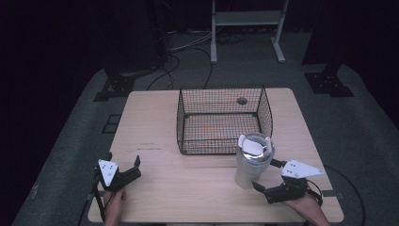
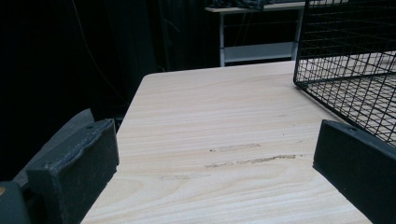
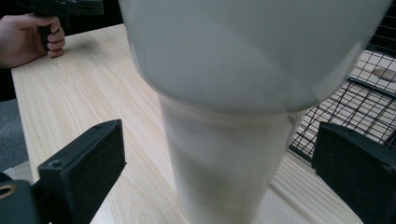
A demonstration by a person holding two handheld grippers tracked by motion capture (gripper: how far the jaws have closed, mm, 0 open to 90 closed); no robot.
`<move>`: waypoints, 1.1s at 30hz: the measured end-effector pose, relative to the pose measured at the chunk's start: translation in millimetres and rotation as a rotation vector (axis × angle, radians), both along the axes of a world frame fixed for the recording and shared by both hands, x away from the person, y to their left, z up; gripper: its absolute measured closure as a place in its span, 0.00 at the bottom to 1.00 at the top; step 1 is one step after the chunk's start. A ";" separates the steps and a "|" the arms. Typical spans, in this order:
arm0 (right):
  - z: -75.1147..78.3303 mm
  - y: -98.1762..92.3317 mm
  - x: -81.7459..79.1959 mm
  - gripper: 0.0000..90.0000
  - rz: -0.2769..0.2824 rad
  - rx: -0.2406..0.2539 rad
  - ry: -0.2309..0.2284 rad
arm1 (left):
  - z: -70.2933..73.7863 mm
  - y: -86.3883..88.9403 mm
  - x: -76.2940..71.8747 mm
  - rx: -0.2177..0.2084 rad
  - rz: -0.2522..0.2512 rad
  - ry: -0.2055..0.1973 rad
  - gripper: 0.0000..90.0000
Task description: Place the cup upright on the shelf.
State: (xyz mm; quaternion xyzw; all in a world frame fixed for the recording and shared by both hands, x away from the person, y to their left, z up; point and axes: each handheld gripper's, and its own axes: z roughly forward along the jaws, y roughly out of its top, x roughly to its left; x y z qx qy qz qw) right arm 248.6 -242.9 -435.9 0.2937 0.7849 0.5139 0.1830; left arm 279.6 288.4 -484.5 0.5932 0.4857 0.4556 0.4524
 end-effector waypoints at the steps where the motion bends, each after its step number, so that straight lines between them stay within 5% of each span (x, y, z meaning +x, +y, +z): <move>1: 0.0 0.0 0.0 0.02 0.000 0.000 0.000 | 0.0 0.0 0.0 0.000 0.000 0.000 0.00; 33: -19.0 23.1 26.6 0.05 -0.019 0.093 -0.047 | -0.2 -0.3 -0.3 0.005 -0.004 -0.004 0.00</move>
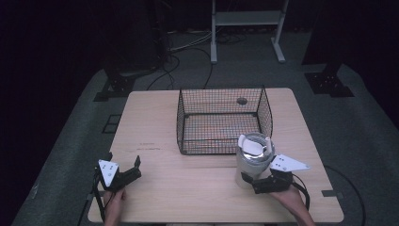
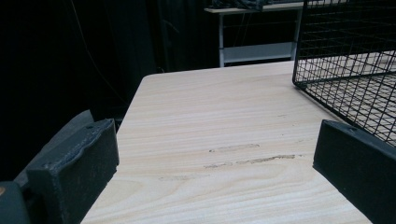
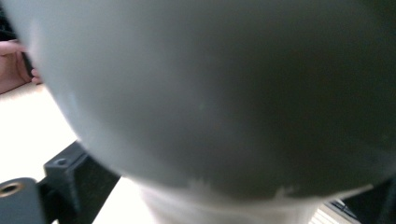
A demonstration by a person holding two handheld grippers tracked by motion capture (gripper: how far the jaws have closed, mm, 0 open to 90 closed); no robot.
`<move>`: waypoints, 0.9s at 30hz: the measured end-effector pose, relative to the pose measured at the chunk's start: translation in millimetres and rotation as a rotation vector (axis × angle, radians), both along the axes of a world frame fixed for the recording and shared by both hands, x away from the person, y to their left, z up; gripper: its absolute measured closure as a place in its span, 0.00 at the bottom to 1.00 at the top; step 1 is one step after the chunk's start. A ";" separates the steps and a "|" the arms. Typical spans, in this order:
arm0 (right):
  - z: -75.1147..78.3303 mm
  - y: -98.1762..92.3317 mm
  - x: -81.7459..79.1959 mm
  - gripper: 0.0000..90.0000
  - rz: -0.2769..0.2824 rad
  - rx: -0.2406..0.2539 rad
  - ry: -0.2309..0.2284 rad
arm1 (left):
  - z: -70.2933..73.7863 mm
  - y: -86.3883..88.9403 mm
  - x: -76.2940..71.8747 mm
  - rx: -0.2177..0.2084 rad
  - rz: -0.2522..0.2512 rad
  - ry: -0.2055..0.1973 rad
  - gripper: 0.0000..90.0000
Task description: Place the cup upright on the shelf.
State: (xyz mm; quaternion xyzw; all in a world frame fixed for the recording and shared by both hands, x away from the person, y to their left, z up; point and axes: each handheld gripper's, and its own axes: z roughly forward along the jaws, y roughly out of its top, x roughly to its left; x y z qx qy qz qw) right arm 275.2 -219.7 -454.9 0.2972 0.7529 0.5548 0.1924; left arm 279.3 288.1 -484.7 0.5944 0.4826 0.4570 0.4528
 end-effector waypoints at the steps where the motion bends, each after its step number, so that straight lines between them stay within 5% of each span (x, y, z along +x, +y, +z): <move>1: -0.2 -0.1 0.9 0.06 0.003 0.010 -0.005 | 0.0 -0.1 0.0 0.000 0.000 -0.001 0.00; 27: -0.7 2.1 4.8 0.09 0.020 0.008 -0.050 | -0.1 -0.2 -0.2 0.003 -0.001 -0.002 0.00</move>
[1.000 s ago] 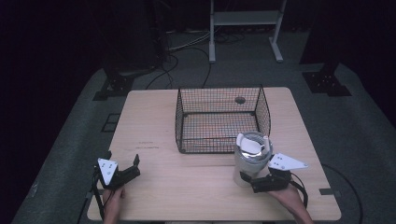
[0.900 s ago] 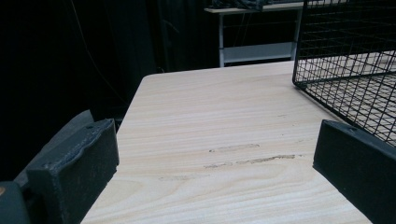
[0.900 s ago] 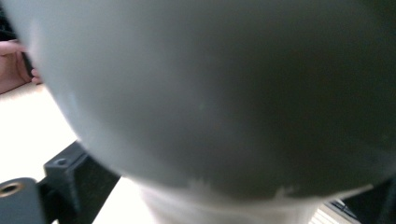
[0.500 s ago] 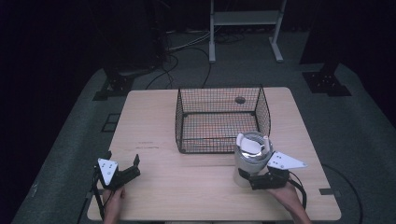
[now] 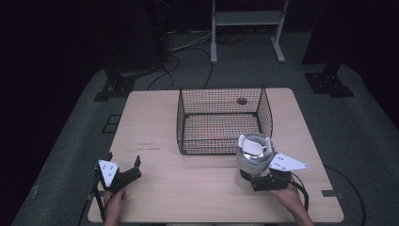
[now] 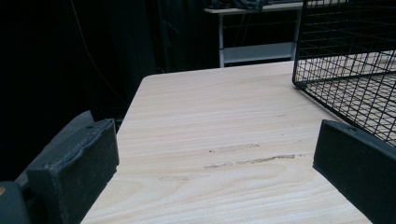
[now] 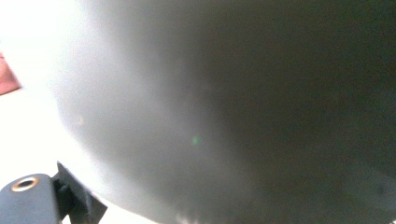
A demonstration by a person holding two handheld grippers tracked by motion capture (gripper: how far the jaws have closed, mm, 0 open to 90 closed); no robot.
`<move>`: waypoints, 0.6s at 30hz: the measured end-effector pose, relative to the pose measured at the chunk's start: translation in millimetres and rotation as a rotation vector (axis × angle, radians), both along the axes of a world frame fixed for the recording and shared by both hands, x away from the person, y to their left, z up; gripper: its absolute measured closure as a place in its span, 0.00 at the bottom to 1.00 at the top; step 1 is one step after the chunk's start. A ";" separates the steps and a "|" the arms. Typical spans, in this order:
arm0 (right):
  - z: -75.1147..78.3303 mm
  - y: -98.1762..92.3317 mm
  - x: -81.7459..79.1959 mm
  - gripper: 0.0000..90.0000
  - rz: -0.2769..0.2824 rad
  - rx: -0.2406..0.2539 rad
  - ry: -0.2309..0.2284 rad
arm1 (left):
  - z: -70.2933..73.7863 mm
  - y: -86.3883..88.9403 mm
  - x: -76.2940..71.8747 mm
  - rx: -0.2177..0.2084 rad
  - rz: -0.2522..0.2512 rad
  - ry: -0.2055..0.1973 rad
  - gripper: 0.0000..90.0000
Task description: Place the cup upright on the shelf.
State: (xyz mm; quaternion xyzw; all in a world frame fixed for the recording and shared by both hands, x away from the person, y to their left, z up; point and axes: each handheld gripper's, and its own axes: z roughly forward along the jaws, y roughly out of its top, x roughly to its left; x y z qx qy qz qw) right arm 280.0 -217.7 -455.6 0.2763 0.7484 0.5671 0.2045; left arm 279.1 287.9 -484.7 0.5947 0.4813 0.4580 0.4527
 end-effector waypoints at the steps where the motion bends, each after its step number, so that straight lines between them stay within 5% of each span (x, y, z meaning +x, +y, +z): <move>1: 0.0 -0.1 0.0 0.09 0.000 0.000 0.000 | 0.0 0.1 0.0 0.000 0.000 0.000 0.00; 11: 0.5 -0.6 -0.1 0.09 0.025 -0.007 -0.019 | 0.0 0.6 0.0 -0.004 0.000 -0.001 0.00; 18: 4.1 -4.0 -0.6 0.09 0.036 0.043 -0.012 | 0.0 0.7 -0.1 -0.004 0.000 -0.001 0.00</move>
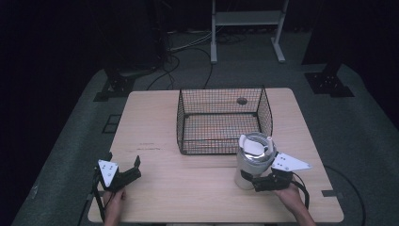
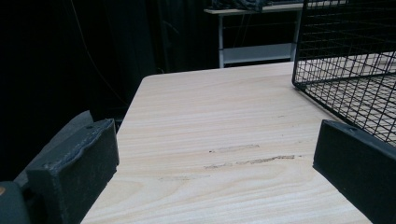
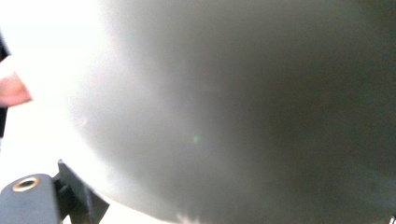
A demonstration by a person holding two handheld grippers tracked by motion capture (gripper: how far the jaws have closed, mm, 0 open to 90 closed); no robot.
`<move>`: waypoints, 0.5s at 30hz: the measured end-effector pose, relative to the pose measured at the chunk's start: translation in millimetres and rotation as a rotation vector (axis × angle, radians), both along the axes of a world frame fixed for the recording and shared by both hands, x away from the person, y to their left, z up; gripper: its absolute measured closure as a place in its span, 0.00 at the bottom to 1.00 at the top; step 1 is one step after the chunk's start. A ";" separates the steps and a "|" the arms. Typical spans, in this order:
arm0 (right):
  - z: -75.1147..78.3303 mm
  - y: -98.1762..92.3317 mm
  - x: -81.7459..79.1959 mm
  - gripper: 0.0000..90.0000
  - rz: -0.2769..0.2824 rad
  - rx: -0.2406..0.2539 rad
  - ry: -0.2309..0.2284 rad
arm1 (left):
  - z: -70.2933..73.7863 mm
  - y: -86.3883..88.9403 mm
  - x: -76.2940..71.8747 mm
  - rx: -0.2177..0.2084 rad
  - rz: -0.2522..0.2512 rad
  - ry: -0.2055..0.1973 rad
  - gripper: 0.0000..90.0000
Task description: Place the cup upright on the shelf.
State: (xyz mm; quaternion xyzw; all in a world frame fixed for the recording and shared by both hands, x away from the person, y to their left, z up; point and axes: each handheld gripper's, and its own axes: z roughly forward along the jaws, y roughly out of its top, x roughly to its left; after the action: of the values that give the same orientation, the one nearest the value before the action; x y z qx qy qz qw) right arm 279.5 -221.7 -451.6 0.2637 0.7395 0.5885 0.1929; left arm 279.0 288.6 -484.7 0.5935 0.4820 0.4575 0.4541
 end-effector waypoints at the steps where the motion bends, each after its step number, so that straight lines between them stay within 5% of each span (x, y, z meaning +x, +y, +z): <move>1: 1.0 -0.7 0.3 0.09 0.000 0.007 -0.002 | 0.0 -0.1 0.0 0.000 0.000 0.000 0.00; 15: 30.2 -0.3 2.0 0.09 0.033 0.043 -0.009 | 0.0 -0.1 0.0 -0.001 0.000 0.000 0.00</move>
State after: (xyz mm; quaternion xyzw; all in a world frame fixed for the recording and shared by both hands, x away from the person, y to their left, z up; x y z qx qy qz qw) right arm 281.5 -222.0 -421.4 0.2528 0.7301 0.6086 0.1807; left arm 279.0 288.5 -484.7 0.5931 0.4822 0.4572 0.4546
